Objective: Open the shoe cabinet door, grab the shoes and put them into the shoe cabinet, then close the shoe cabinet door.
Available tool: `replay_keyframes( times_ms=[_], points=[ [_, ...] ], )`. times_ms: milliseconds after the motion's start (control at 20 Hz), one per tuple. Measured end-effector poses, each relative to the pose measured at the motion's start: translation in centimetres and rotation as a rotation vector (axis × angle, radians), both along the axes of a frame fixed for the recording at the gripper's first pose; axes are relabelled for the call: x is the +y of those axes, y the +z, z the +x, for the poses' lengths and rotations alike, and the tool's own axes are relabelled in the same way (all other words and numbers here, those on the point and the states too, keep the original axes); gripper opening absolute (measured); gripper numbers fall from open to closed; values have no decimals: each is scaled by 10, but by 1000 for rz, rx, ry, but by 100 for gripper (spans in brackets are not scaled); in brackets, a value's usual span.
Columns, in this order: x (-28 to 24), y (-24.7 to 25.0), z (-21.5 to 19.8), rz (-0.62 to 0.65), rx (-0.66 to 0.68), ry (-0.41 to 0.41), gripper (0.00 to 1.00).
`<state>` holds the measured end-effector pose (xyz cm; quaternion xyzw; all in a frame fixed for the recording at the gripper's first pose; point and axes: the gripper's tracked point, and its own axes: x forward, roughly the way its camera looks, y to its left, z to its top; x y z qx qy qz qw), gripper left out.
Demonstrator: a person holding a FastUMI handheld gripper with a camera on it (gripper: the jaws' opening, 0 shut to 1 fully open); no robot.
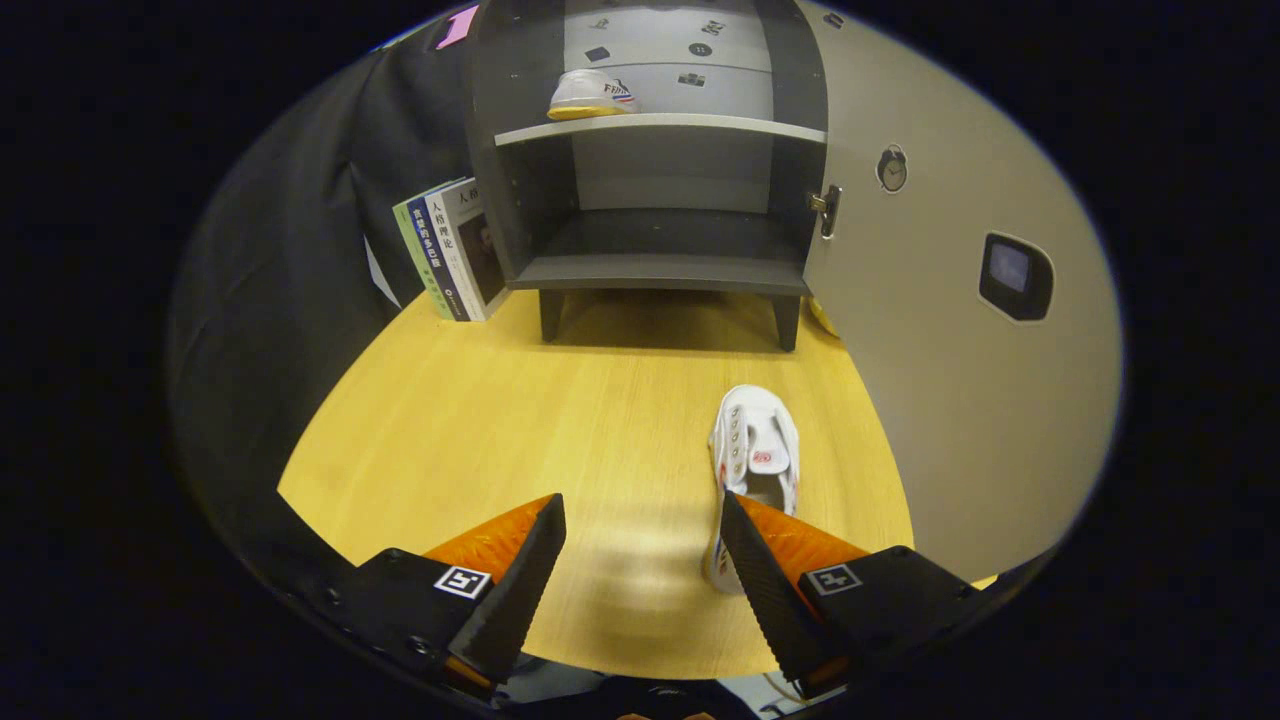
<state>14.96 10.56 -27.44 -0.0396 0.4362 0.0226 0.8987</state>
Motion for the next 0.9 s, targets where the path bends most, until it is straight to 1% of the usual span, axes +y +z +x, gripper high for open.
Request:
replay_keyframes(
  times_ms=[200, 400, 600, 800, 900],
  points=[
    [-10, -17, 8, -10, 28, -39, 98],
    [-15, -41, 3, 5, 85, -70, 98],
    [-25, -61, 8, -22, 115, -92, 98],
    [-33, -77, 29, -30, 112, -109, 99],
    [-32, -85, 40, -13, 109, -110, 94]
  ],
)
